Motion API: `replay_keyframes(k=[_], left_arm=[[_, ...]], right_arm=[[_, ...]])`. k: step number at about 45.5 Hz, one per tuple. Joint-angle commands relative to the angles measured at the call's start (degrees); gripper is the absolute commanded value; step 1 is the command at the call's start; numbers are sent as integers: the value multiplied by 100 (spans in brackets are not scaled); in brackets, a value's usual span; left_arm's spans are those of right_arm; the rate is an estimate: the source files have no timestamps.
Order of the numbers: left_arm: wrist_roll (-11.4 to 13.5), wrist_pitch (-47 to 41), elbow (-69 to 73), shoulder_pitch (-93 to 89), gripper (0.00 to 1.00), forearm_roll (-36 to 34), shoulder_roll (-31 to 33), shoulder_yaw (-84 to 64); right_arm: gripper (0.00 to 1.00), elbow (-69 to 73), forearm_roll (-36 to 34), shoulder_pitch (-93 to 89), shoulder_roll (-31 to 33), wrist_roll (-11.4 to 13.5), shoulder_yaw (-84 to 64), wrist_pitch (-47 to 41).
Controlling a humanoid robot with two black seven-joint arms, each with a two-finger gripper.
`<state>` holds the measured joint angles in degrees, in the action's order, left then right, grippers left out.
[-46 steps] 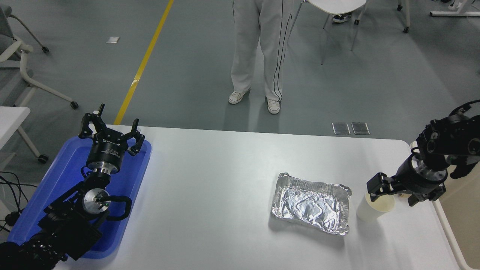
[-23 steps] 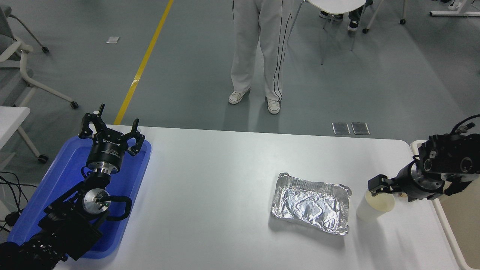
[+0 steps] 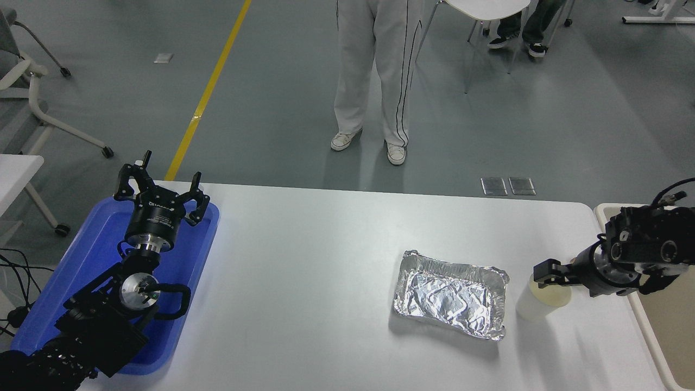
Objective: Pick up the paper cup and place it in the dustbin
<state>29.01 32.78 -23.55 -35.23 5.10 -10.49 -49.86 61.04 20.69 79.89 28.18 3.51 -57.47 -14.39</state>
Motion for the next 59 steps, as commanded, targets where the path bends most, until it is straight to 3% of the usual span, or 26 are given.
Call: replay_keyframes(k=[1,9,12,24,44,59], left_arm=[[-1,0,0,-1,100,0,-6,2],[-1,0,0,-1,100,0,-6,2],[-1,0,0,-1,100,0,3,2],[-1,0,0,-1,100,0,-6,2],[-1,0,0,-1,100,0,3,-6],[-1,0,0,-1,100,0,-6,2]], right_arm=[[24,22,-56,-44,-5,0,7,24],[12,66,-109,-53,-5,0,51,15],[0,75,-118,-53,-5,0,51,-2],[0,101,-478,-26,30,0,157,-433],[0,110,-478,246,109,0,43,-652],[0,663,-373,1458,504,0,8,-2243]])
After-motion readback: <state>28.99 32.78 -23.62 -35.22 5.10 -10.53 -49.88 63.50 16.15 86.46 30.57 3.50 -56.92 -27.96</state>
